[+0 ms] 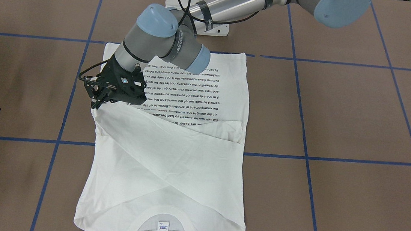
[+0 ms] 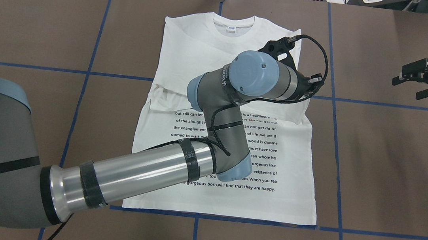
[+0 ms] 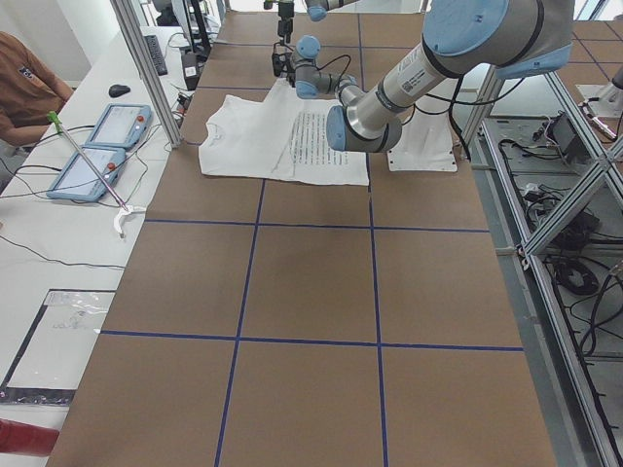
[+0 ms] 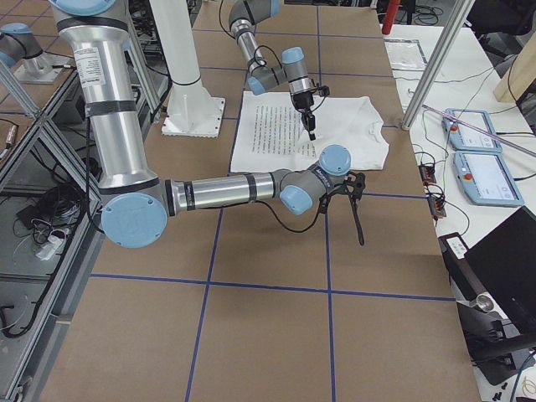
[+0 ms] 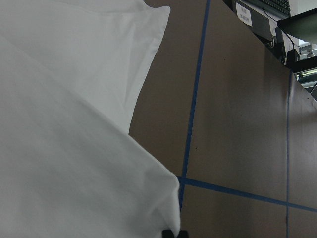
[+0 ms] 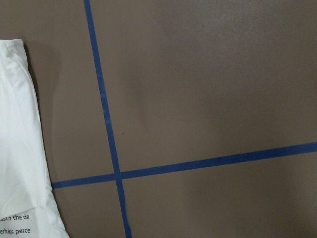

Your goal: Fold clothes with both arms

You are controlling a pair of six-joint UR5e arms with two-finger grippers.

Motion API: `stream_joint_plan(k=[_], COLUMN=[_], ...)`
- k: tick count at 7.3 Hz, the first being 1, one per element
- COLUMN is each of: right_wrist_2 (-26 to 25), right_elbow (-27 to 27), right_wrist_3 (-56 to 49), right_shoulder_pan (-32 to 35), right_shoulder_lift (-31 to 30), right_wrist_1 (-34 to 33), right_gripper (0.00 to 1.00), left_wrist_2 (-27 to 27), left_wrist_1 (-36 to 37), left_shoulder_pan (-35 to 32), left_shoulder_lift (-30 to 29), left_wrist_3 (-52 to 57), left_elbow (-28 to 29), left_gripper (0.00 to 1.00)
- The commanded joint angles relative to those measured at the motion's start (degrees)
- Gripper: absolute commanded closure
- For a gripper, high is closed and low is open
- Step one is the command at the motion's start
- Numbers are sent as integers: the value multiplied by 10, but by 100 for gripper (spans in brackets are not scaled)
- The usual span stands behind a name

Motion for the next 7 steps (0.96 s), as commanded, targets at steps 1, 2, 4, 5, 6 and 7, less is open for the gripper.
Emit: stream_joint_plan(k=[1,2,4,5,6,7], right_wrist_2=[-2,-5,-86,-125,-152,-200], right_elbow=[3,4,80,133,183,239], right_wrist_3=[8,15,150,236,294,342], right_shoulder_pan=[0,-5,-85,-130,-174,-229], right_shoulder_lift=[6,8,3,-8,-31,-74], right_wrist_1=[0,1,-2,-3,-3,-3], right_gripper=[0,0,0,0,0,1], left_wrist_2=[1,-4,-50,-73,-75,-84], left_wrist_1=[0,6,82,160,226,251], left_shoulder_pan=[-1,-7,-15,-28,-34,-51], left_shoulder_lift=[0,4,109,155,216,281], left_wrist_3=[-3,-4,6,30,98,147], left_elbow=[-4,-22,-180,-269,-365,-438], left_gripper=[26,24,26,28,28,28])
